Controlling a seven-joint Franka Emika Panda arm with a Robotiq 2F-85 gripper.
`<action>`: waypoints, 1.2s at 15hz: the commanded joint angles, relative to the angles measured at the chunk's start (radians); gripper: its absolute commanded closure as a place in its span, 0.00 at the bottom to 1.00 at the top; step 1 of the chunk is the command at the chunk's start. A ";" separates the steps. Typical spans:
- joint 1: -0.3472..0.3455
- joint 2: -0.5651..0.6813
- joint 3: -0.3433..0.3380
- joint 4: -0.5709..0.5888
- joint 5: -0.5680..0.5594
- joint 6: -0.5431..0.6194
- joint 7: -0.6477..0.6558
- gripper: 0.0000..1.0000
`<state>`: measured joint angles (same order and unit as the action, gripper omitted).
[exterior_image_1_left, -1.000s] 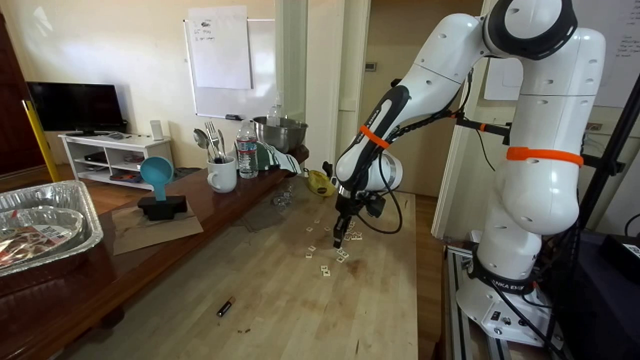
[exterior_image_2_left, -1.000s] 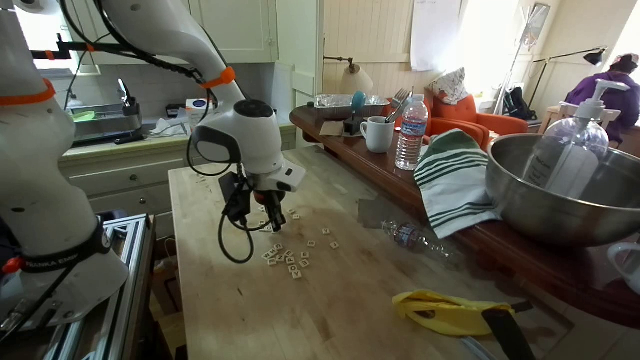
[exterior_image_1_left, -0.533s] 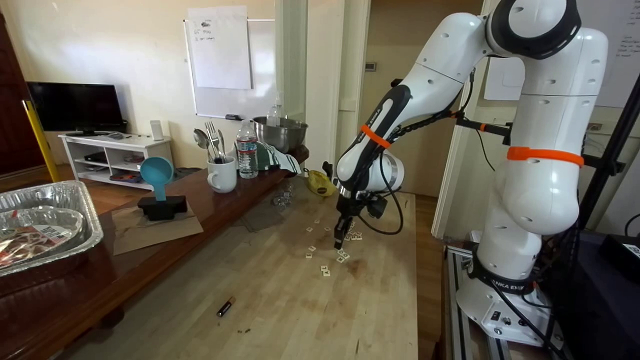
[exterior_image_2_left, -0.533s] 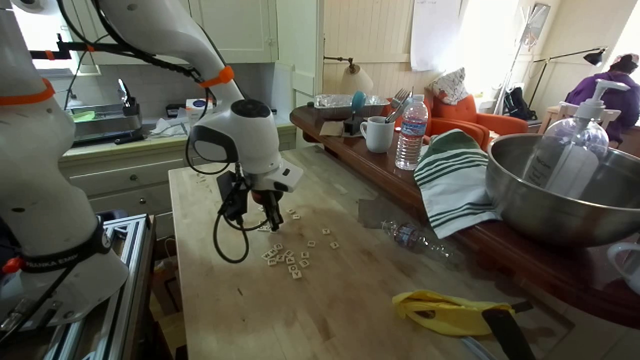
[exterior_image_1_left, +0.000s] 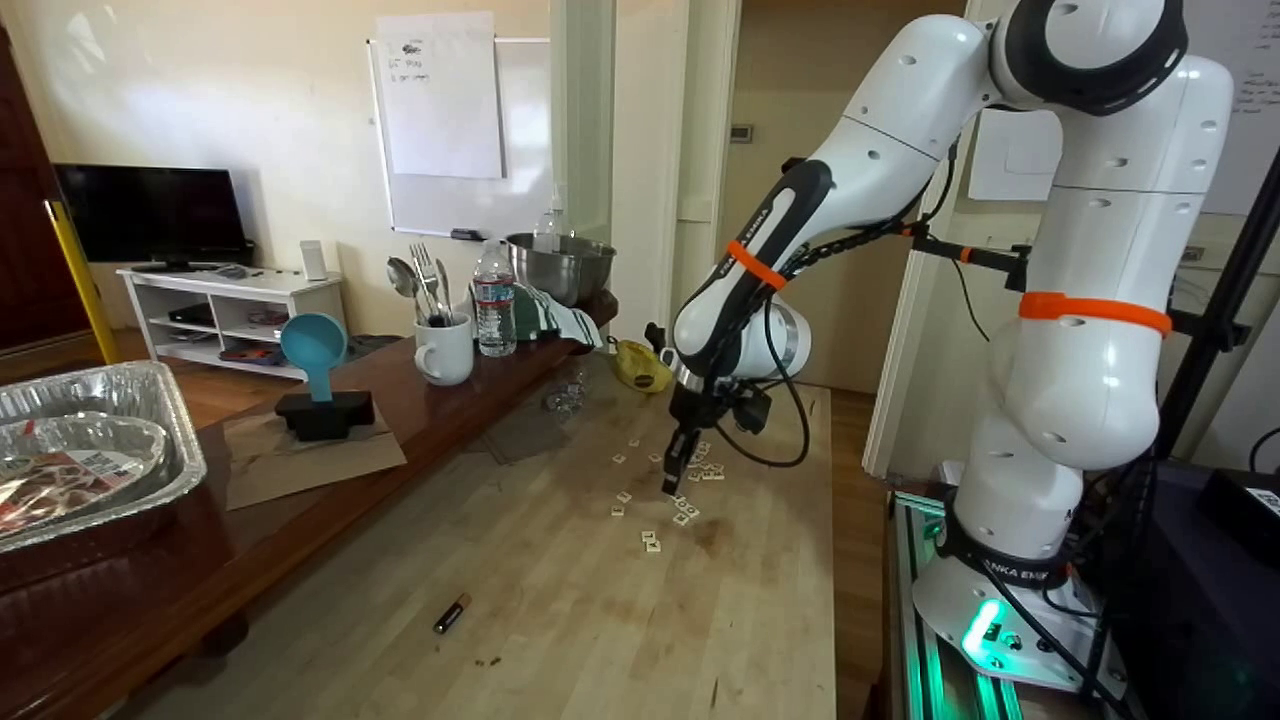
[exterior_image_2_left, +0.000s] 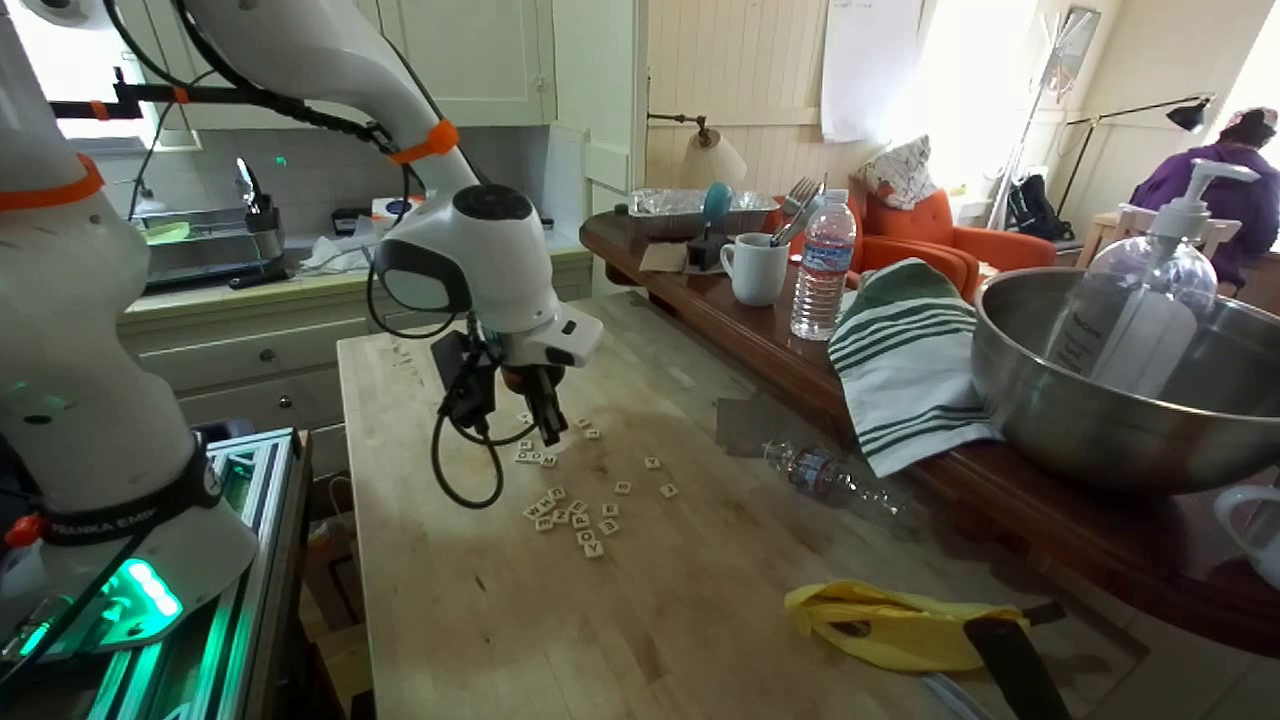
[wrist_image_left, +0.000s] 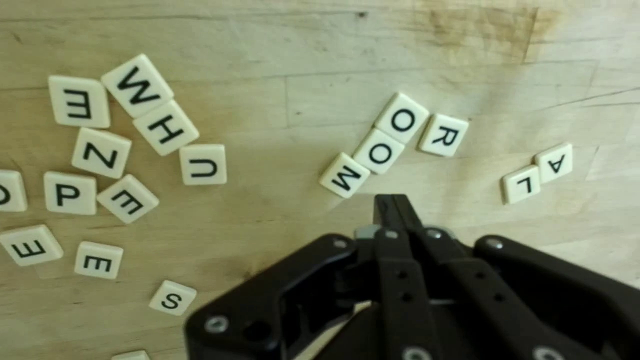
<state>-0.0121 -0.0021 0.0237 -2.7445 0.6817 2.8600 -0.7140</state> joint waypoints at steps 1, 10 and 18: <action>0.010 0.020 0.013 0.000 -0.026 -0.010 -0.044 1.00; 0.026 0.057 0.044 -0.003 -0.041 0.009 -0.166 1.00; 0.032 0.041 0.058 -0.001 -0.015 0.013 -0.288 1.00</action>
<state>0.0065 0.0428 0.0707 -2.7453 0.6436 2.8600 -0.9453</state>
